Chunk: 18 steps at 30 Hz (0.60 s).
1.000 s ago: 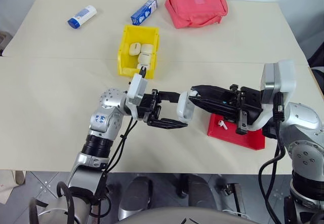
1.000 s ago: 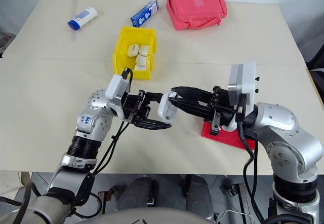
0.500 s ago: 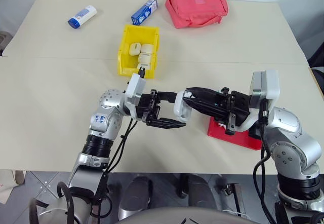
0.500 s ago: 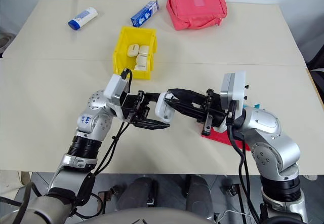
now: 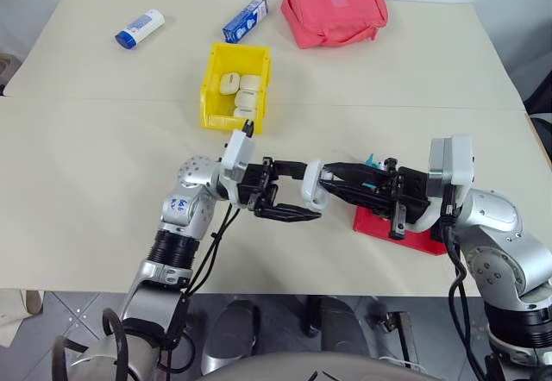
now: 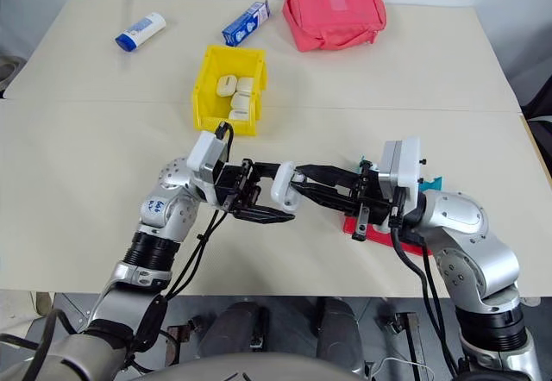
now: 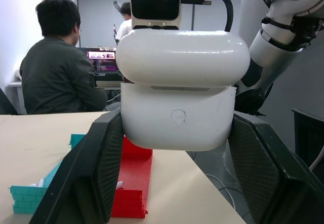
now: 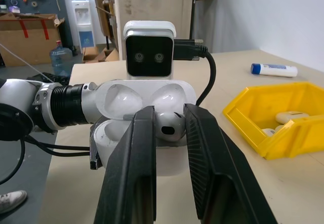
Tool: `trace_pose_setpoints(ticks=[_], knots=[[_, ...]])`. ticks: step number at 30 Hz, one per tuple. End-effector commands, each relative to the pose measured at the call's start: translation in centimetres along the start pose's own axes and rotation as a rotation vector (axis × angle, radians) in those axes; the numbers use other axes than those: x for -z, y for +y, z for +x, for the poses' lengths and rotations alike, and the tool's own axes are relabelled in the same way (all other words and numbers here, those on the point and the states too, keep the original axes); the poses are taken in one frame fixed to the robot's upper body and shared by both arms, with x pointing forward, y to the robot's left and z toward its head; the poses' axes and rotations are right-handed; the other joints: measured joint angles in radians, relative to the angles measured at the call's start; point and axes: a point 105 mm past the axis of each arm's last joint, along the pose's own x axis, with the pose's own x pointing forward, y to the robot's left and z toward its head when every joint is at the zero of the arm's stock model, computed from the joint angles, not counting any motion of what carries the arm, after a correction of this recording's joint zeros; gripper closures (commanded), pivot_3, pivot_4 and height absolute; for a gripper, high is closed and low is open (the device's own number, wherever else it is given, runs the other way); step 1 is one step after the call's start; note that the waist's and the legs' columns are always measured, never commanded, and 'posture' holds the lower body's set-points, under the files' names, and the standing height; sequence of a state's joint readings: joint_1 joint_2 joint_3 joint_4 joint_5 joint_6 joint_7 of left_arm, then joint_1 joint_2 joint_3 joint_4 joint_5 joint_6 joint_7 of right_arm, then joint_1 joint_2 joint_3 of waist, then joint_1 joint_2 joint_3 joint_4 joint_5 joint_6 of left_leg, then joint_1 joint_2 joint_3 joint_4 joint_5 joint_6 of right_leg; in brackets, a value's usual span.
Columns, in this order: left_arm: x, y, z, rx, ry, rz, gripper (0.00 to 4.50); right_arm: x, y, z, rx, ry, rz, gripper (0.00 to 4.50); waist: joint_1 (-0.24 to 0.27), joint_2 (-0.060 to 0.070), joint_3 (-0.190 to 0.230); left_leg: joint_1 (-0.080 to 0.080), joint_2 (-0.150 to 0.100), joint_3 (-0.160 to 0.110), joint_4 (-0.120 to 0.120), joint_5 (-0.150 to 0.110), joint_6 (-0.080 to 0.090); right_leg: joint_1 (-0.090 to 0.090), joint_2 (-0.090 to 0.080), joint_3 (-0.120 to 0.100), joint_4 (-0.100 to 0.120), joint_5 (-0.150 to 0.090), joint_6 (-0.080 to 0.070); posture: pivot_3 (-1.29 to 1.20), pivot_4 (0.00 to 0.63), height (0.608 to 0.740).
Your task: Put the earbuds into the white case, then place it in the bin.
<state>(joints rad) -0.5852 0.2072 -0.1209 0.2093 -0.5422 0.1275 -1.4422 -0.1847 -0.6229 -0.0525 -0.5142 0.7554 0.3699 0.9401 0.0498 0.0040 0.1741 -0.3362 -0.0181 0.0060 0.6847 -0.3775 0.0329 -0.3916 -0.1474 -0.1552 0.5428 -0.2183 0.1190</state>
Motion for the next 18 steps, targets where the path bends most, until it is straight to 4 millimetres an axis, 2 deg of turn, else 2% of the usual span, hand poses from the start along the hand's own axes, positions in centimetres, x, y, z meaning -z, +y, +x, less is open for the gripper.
trace_pose_setpoints(ticks=[1,4,5,6,11,18], knots=[[-3.5,0.9,0.0,-0.019,-0.071,0.152,1.75,1.7,0.1,-0.4,-0.019,0.102,0.051,4.05,0.000,0.000,0.000,0.000,0.000,0.000,0.000,0.000,0.000,0.000,0.000,0.000,0.000,0.000,0.000,0.00,0.150,0.740],[-3.4,0.9,0.1,-0.021,-0.069,0.154,1.75,1.3,0.0,-0.1,-0.024,0.107,0.039,4.05,0.001,0.000,0.000,0.000,0.000,0.000,0.000,0.000,0.000,0.000,0.000,0.000,0.000,0.000,0.000,0.00,0.150,0.740],[-3.4,1.0,0.1,-0.022,-0.068,0.154,1.75,1.2,-0.1,-0.1,-0.023,0.106,0.034,3.33,0.001,0.000,0.000,0.000,0.000,0.000,0.000,0.000,0.000,0.000,0.000,0.000,0.000,0.000,0.000,0.00,0.150,0.740],[-3.4,1.0,0.1,-0.023,-0.066,0.153,1.75,0.9,-0.2,0.0,-0.022,0.104,0.025,3.13,0.001,0.000,0.000,0.000,0.000,0.000,0.000,0.000,0.000,0.000,0.000,0.000,0.000,0.000,0.000,0.00,0.150,0.740],[-3.2,1.0,0.0,-0.024,-0.056,0.149,1.75,-0.7,-0.7,0.5,-0.005,0.088,-0.034,1.45,0.001,0.000,0.000,0.000,0.000,0.000,0.000,0.000,0.000,0.000,0.000,0.000,0.000,0.000,0.000,0.00,0.150,0.740],[-3.0,1.0,-0.3,-0.038,-0.049,0.144,1.75,-2.6,-1.4,-0.8,0.062,0.125,-0.091,1.45,0.004,0.000,0.000,-0.001,0.000,-0.001,0.000,0.000,0.000,0.000,-0.001,0.000,-0.001,0.000,0.000,0.00,0.150,0.740]])
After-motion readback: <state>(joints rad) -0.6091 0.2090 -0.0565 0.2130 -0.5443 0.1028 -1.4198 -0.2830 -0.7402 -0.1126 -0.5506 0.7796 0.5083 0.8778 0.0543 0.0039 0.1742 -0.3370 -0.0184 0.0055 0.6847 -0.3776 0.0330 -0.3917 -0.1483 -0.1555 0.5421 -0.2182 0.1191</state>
